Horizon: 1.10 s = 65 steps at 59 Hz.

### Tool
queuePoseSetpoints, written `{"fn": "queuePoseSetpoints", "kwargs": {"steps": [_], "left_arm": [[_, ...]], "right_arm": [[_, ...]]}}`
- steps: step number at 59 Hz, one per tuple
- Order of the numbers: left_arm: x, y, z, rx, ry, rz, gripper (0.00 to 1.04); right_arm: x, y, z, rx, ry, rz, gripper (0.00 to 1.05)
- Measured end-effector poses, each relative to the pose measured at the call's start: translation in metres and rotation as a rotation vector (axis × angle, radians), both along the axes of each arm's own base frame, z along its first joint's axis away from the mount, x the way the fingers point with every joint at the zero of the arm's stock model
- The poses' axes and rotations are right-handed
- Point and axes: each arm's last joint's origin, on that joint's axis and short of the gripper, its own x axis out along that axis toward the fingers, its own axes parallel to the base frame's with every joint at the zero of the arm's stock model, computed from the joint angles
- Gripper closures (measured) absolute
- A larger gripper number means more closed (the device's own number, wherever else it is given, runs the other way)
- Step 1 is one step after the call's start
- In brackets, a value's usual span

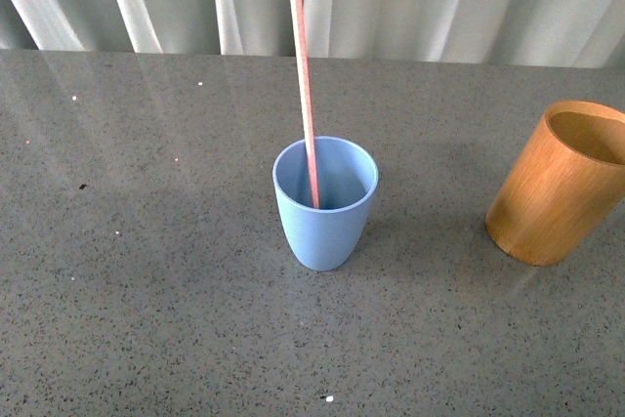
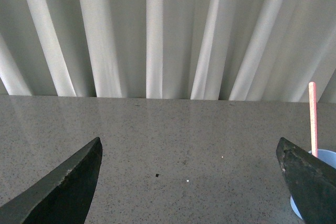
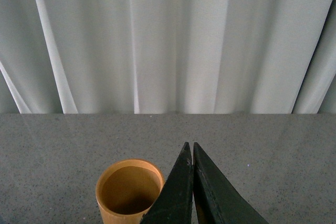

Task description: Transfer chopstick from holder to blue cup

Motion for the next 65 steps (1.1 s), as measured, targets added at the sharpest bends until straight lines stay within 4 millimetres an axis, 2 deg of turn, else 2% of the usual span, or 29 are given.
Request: {"fn": "queuePoseSetpoints", "kwargs": {"steps": [17,65], "left_arm": [[0.000,0.000,0.000,0.000,0.000,0.000,0.07],[0.000,0.000,0.000,0.000,-0.001,0.000,0.07]], "right_arm": [[-0.017,0.000,-0.009,0.000,-0.018,0.000,1.04],[-0.044,0.000,-0.005,0.000,-0.037,0.000,1.04]]}}
